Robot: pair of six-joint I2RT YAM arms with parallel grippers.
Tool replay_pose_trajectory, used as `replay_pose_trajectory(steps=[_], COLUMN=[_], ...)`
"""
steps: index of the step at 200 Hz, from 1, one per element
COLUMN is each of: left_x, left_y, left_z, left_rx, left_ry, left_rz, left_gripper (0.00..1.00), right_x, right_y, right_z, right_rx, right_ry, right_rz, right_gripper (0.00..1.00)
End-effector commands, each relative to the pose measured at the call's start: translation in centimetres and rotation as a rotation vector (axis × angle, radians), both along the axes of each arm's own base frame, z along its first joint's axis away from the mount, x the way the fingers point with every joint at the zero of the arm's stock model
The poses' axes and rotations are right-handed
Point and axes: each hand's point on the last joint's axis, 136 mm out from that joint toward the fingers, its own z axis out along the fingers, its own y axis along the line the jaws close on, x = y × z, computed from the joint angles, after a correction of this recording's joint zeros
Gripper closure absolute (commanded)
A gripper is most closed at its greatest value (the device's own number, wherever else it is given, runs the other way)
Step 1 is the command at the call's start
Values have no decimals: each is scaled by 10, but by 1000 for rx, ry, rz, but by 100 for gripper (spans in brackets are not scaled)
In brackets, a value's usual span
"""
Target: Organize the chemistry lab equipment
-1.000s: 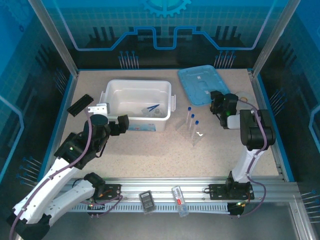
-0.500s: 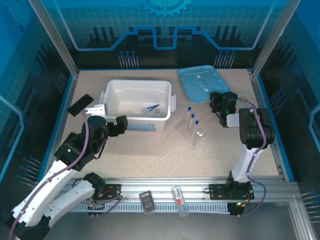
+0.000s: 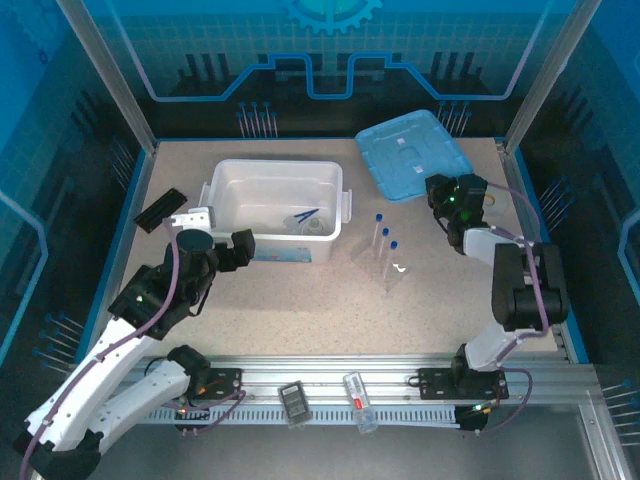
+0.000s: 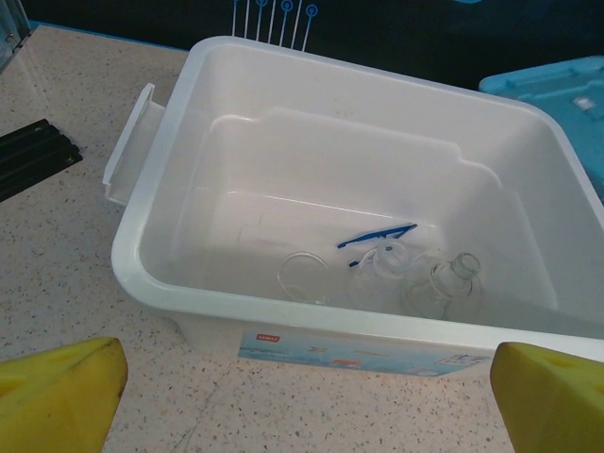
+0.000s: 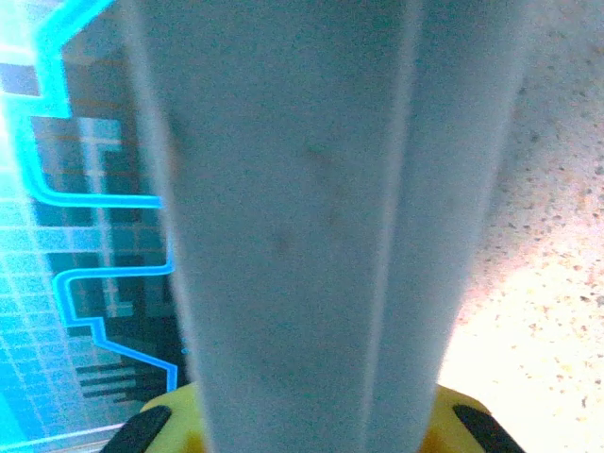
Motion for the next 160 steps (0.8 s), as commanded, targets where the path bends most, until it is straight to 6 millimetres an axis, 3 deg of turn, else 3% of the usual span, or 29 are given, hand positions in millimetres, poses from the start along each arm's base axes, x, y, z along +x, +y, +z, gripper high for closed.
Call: replay_pose_trajectory(steps=[1, 33, 40, 48, 89, 122, 160], left_x=[3, 7, 8, 9, 18, 28, 41], left_y=[0, -6, -8, -10, -21, -30, -33], left_z=[15, 23, 25, 28, 41, 52, 68], left_rx=[-33, -63, -76, -92, -159, -307, -552], left_ry=[-18, -17, -16, -16, 0, 46, 72], left_rz=[11, -10, -16, -23, -65, -123, -195], left_gripper=[1, 1, 1, 1, 1, 1, 1], right_x=[-15, -41, -50, -56, -97, -122, -141], right_y=[-5, -5, -3, -1, 32, 64, 114], right_z=[39, 93, 95, 122, 199, 237, 264], right_rx=[-143, -329, -378, -435, -793, -1011, -1238], right_ry=[-56, -128, -112, -158, -303, -410, -536], right_rz=[-9, -5, 0, -7, 7, 18, 53], right_gripper=[97, 98, 98, 98, 97, 97, 98])
